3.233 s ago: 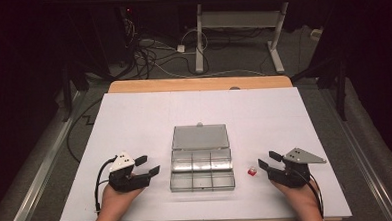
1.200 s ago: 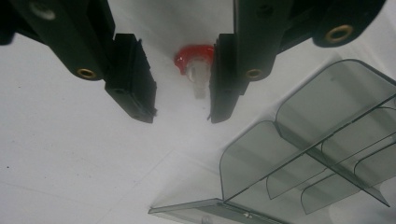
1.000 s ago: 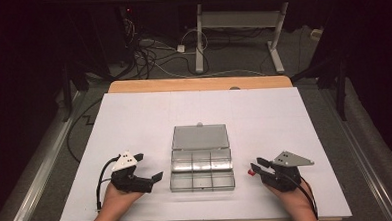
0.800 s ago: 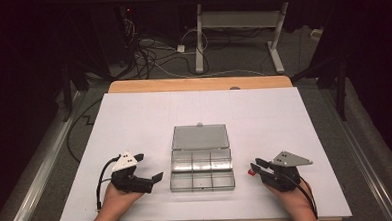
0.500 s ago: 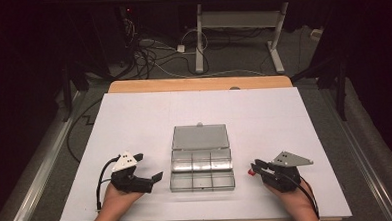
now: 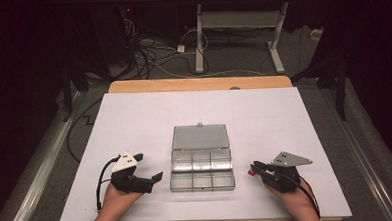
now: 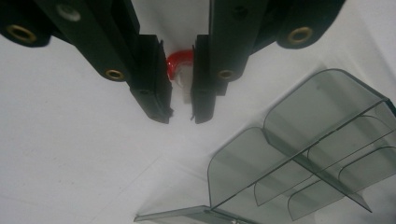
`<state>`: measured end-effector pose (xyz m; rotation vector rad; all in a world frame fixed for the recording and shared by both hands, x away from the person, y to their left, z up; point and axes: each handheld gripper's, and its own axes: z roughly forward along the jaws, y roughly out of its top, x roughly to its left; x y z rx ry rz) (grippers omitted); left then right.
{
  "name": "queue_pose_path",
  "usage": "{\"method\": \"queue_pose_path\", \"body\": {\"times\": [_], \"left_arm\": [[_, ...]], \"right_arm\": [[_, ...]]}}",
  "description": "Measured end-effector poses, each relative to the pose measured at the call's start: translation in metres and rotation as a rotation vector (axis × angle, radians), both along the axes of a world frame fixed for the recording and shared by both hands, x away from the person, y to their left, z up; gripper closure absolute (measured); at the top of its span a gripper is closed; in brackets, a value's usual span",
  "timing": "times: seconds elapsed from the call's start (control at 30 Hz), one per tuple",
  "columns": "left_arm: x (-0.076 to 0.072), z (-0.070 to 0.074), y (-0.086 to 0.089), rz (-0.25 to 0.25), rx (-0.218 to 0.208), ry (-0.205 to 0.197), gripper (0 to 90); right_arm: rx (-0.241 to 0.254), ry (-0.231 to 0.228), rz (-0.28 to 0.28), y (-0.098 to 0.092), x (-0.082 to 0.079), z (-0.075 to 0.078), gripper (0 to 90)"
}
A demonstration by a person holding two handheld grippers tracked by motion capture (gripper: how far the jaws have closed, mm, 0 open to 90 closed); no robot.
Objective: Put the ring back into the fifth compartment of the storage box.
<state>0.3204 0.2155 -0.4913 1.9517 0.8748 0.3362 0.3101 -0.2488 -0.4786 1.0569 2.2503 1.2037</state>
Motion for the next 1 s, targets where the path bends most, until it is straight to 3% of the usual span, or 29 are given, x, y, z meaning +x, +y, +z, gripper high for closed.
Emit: {"method": "queue_pose_path", "body": {"times": [0.37,0.7,1.0], "left_arm": [[-0.0002,0.0,-0.0004,-0.005,0.003,-0.001,0.0],[0.0006,-0.0001,-0.0007,-0.009,0.006,0.004,0.0],[0.0004,0.0,-0.0011,-0.014,0.01,0.001,0.0]], "right_arm": [[0.012,0.018,0.04,0.0016,-0.0004,-0.0009,78.9],[0.009,0.013,0.046,0.0021,-0.0015,-0.0004,86.4],[0.007,0.012,0.05,0.0012,-0.0015,-0.0009,86.7]]}}
